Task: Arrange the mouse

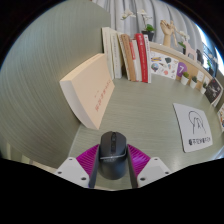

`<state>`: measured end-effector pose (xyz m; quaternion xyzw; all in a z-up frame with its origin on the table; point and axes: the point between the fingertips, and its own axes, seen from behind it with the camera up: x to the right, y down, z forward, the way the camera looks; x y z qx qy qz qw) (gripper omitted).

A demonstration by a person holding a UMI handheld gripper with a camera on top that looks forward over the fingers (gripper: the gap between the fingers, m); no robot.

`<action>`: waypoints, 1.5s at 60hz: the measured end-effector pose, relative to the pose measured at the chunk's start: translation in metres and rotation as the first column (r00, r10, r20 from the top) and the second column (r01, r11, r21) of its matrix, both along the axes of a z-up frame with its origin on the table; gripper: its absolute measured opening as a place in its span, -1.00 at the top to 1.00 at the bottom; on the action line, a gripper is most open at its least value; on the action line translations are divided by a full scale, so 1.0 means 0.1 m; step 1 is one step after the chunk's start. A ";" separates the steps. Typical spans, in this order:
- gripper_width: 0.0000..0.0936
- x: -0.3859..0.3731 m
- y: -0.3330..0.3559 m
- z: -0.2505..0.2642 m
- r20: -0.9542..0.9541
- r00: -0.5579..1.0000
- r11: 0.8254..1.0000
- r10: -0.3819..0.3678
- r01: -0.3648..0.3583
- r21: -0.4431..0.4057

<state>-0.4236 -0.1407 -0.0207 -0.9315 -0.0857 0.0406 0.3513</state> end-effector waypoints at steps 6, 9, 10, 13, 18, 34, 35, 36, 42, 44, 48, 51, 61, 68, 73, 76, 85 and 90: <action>0.10 0.03 0.01 0.01 -0.003 1.000 0.999 -0.028 0.028 0.020; 0.17 0.04 0.01 0.00 0.002 0.999 0.999 -0.032 0.032 0.014; 0.22 0.04 0.01 0.00 0.002 0.999 0.999 -0.034 0.034 0.009; 0.27 0.04 0.00 -0.01 0.010 1.000 1.000 -0.024 0.024 -0.003; 0.33 0.04 0.00 -0.02 0.007 1.000 1.000 -0.015 0.015 -0.027; 0.33 0.45 0.30 0.79 0.012 0.999 0.998 0.045 -0.045 0.036; 0.33 0.52 0.36 0.91 0.011 0.999 0.998 0.041 -0.041 0.057; 0.33 0.58 0.42 1.03 0.008 0.999 0.996 0.035 -0.036 0.077; 0.33 1.07 0.78 1.67 -0.002 1.000 0.983 -0.001 0.001 0.185; 0.33 1.26 0.89 1.84 0.006 1.000 0.975 -0.016 0.015 0.220; 0.33 1.63 1.08 2.10 0.010 0.999 0.960 -0.041 0.037 0.278; 0.33 1.93 1.22 2.24 0.005 0.998 0.952 -0.059 0.055 0.301; 0.33 2.79 1.48 1.95 0.029 0.993 0.958 -0.112 0.100 0.269; 0.33 3.20 1.51 1.44 0.048 0.993 0.979 -0.110 0.100 0.176; 0.33 3.34 1.49 1.04 0.030 0.992 0.987 -0.119 0.115 0.114; 0.33 3.39 1.46 0.82 0.017 0.993 0.990 -0.121 0.119 0.072; 0.34 3.42 1.32 0.31 0.011 0.993 0.993 -0.117 0.117 -0.023; 0.30 3.39 1.26 0.13 0.016 0.995 0.993 -0.098 0.099 -0.061</action>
